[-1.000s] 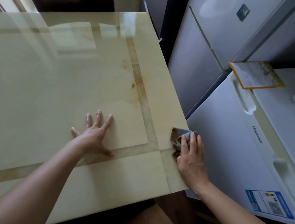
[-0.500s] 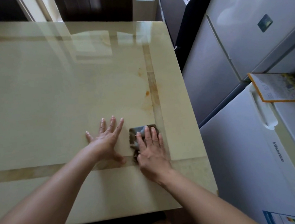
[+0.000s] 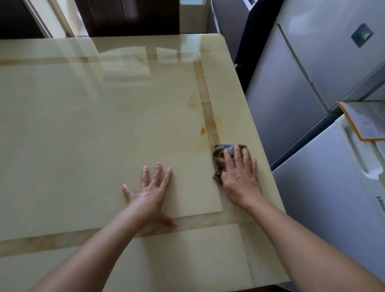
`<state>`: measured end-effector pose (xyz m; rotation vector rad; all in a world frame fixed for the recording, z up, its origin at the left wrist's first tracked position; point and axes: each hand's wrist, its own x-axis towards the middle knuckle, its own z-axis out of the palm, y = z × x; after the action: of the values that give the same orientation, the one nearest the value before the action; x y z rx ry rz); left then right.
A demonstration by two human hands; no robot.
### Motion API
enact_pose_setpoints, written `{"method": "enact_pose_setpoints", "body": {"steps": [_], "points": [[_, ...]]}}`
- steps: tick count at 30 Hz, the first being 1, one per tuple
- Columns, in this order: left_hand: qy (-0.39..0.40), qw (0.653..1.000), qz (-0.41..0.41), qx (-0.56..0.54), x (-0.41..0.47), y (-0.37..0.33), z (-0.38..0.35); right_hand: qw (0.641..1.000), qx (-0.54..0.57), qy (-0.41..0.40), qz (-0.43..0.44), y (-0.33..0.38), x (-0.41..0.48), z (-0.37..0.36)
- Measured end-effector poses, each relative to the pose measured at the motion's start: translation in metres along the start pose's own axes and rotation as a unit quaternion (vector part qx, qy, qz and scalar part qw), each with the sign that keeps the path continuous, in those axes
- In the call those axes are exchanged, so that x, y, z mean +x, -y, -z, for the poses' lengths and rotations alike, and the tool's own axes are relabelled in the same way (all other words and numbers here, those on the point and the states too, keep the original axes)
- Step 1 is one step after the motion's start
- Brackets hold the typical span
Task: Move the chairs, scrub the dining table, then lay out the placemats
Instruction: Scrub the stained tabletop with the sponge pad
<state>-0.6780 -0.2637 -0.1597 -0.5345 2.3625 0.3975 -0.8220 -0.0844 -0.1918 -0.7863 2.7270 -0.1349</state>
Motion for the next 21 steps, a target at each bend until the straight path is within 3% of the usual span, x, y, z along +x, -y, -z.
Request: {"method": "enact_pose_setpoints", "body": {"steps": [4, 10, 16, 21], "points": [[-0.003, 1.000, -0.001, 0.004, 0.002, 0.002, 0.000, 0.998, -0.014, -0.022, -0.062, -0.029, -0.009, 0.001], [-0.003, 1.000, 0.002, 0.006, 0.004, 0.001, 0.000, 0.991, 0.006, -0.049, -0.121, 0.008, -0.015, -0.010], [-0.026, 0.999, -0.006, 0.020, 0.008, 0.002, 0.012, 0.999, -0.019, -0.003, 0.046, 0.071, -0.009, -0.018], [-0.091, 0.995, -0.011, 0.031, 0.033, 0.021, 0.063, 0.997, -0.009, 0.041, 0.069, 0.087, 0.029, -0.009]]}}
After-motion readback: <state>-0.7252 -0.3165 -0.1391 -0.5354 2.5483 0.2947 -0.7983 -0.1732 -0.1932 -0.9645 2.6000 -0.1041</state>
